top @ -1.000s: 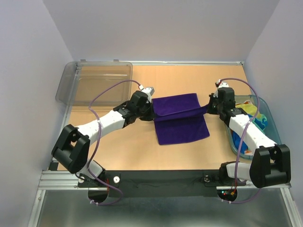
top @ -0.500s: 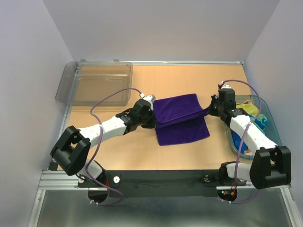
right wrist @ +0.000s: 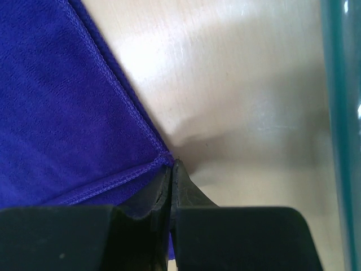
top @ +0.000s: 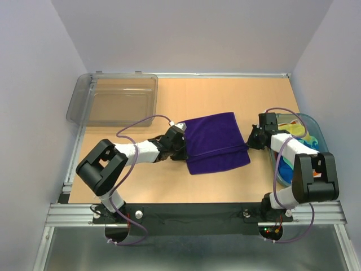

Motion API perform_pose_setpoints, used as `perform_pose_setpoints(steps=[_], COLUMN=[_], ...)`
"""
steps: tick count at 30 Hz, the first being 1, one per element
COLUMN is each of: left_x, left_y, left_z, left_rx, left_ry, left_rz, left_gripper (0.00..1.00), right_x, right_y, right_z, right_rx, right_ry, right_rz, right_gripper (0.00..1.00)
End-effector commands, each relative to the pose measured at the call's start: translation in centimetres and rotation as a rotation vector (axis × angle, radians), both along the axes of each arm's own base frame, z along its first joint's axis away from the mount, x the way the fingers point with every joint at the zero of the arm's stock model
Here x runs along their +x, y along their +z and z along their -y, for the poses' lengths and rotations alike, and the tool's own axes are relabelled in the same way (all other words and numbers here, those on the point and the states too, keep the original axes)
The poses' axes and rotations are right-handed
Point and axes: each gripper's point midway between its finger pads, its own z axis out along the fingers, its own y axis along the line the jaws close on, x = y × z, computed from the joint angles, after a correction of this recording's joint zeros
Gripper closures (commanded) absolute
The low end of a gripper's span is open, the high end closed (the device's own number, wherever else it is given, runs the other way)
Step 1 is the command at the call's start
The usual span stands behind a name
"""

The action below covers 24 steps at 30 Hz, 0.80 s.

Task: Fold and stack the towels
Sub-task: Fold the towel

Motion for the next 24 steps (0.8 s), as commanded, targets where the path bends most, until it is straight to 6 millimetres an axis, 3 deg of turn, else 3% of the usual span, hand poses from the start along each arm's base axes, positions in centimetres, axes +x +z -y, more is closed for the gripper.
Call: perform_pose_setpoints(steps=[1, 6, 9, 14, 17, 24], left_x=[-1.2, 0.6, 2.8, 5.5, 5.1, 5.4], left_y=[-2.8, -3.3, -2.7, -1.0, -0.5, 3.8], left_z=[-1.7, -3.4, -5.0, -7.0, -7.3, -6.7], left_rx=[0.074, 0.141, 0.159, 0.229, 0.239, 0.168], left_ry=[0.035, 0.091, 0.135, 0.163, 0.159, 0.132], left_rz=[-0.07, -0.061, -0.046, 0.008, 0.01, 0.106], left_gripper=[1.0, 1.0, 1.0, 1.0, 1.0, 1.0], right_x=[0.6, 0.6, 1.3, 1.8, 2.0, 2.9], right_y=[-0.2, -0.9, -0.8, -0.4, 0.3, 4.4], right_z=[1.5, 0.8, -0.8, -1.1, -1.0, -1.4], right_rx=[-0.035, -0.007, 0.066, 0.074, 0.065, 0.069], right_ry=[-0.054, -0.019, 0.044, 0.063, 0.074, 0.121], right_rz=[0.007, -0.019, -0.014, -0.005, 0.019, 0.147], right_gripper=[1.0, 0.99, 0.99, 0.99, 0.99, 0.99])
